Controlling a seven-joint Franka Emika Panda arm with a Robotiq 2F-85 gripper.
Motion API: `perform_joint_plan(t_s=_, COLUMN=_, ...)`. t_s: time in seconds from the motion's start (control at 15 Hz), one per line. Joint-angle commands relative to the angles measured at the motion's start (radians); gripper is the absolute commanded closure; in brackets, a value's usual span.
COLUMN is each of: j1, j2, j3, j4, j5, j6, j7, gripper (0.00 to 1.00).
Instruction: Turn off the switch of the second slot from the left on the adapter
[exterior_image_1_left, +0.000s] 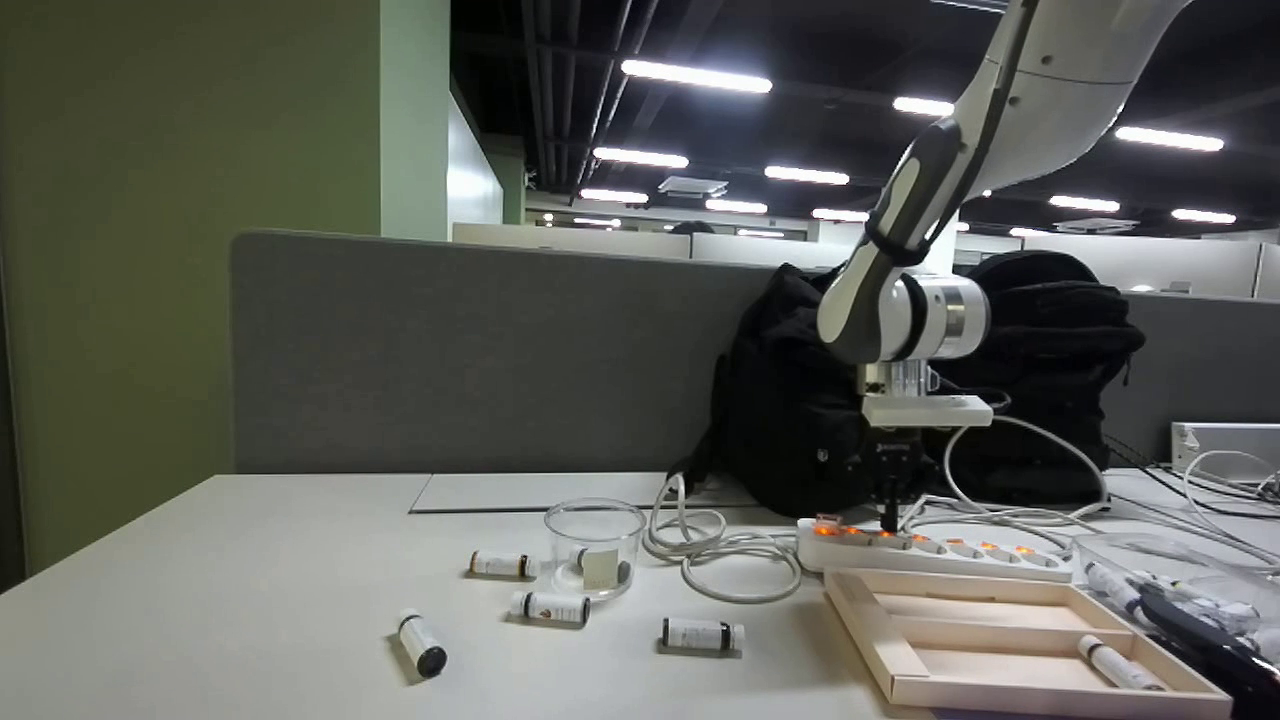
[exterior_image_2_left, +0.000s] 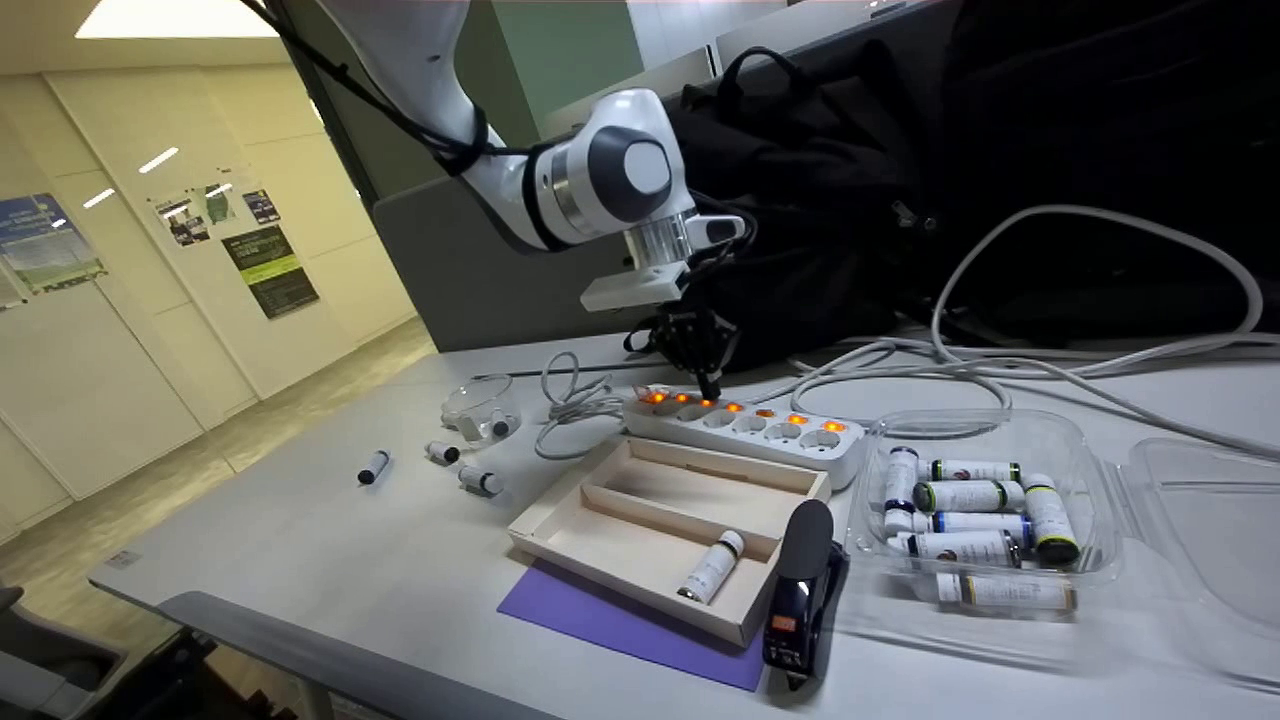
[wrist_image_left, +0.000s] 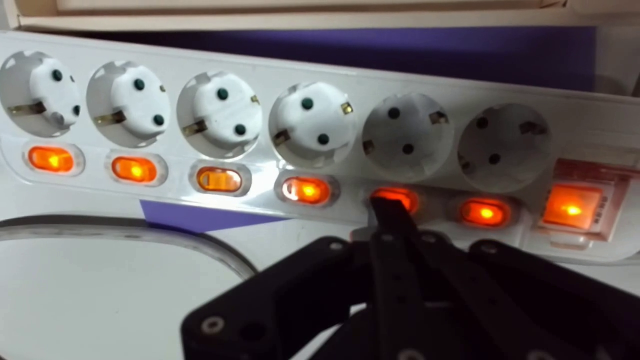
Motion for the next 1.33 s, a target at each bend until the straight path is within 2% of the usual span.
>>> perform_joint_plan(t_s=0.0, j1=0.018, j2=0.037, j3=0.006, j4=0.042, j5=0.006, j6=-0.042, j7=0.043, gripper=1.00)
perform_joint_plan(t_s=0.47, j1=0.074, j2=0.044, j3=-0.006, j4=0.027, j5=-0.060, j6=-0.046, j7=0.032, gripper=1.00)
perform_joint_plan(t_s=0.73, j1=0.077, j2=0.018, j3=-0.022, j4=0.076, j5=-0.076, j6=-0.087, j7=0.034, gripper=1.00)
perform_joint_plan(t_s=0.87, j1=0.066, j2=-0.017, j3=-0.024, j4=0.124, j5=-0.069, j6=-0.155, j7=0.031, gripper=1.00)
perform_joint_plan(t_s=1.07, j1=0.035, j2=-0.072, j3=-0.011, j4=0.230, j5=-0.054, j6=-0.327, j7=-0.002, gripper=1.00)
perform_joint_plan(t_s=1.13, j1=0.024, j2=-0.093, j3=-0.006, j4=0.266, j5=-0.045, j6=-0.415, j7=-0.008, gripper=0.74)
perform_joint_plan(t_s=1.2, j1=0.014, j2=-0.117, j3=0.001, j4=0.266, j5=-0.042, j6=-0.490, j7=-0.027, gripper=0.72)
perform_joint_plan(t_s=1.27, j1=0.029, j2=-0.080, j3=-0.005, j4=0.240, j5=-0.068, j6=-0.376, j7=-0.005, gripper=0.92)
